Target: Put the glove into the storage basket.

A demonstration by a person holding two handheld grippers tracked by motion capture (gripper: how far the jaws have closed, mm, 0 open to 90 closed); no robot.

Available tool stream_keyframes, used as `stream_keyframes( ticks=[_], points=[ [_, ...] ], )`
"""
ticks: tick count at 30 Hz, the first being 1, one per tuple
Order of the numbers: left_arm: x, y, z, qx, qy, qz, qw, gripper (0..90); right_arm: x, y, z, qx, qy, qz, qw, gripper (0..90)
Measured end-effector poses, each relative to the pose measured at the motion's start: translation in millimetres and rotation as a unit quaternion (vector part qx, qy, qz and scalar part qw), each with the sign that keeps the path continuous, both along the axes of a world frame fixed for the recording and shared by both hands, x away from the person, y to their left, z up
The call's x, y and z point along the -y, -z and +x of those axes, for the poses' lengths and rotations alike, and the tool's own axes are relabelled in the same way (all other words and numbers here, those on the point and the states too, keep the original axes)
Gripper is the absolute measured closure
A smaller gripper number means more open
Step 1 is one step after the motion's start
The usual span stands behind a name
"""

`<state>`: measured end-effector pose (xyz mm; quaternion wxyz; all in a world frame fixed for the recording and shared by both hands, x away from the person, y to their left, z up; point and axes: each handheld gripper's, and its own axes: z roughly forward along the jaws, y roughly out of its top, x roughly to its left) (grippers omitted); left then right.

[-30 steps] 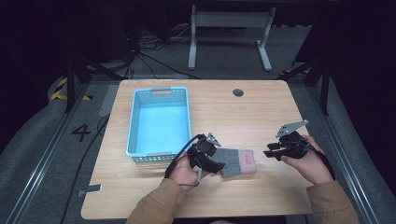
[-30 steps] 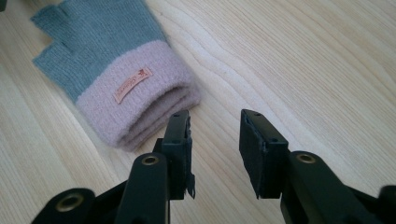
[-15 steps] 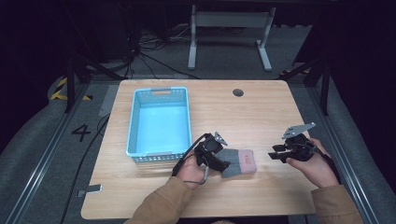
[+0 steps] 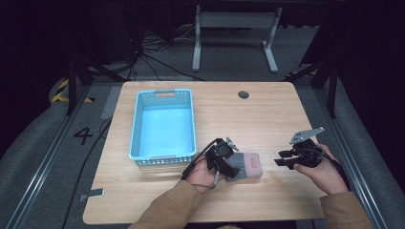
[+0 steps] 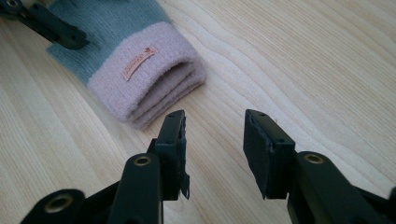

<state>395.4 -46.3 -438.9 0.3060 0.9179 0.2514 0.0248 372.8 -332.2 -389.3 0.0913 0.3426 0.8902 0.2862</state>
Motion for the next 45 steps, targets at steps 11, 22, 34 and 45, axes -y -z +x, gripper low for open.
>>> stream_keyframes(
  ticks=[11,22,34,45],
  points=[
    [6.7,8.1,-5.1,0.029,0.006,0.02,0.9994,15.7,-2.2,0.8,-1.5,-0.014,-0.016,0.023,0.9995,58.0],
    [8.5,9.9,-8.1,0.035,0.001,0.022,0.9992,16.8,-2.4,1.3,-1.3,-0.012,-0.011,0.024,0.9996,57.9],
    [8.8,8.6,-12.0,0.033,-0.015,0.02,0.9991,27.7,-3.8,3.3,0.9,-0.014,-0.009,0.029,0.9995,57.5],
    [12.7,4.7,-19.0,0.039,-0.009,0.021,0.999,54.2,-3.0,2.0,0.4,-0.01,-0.007,0.035,0.9993,57.0]
  ],
)
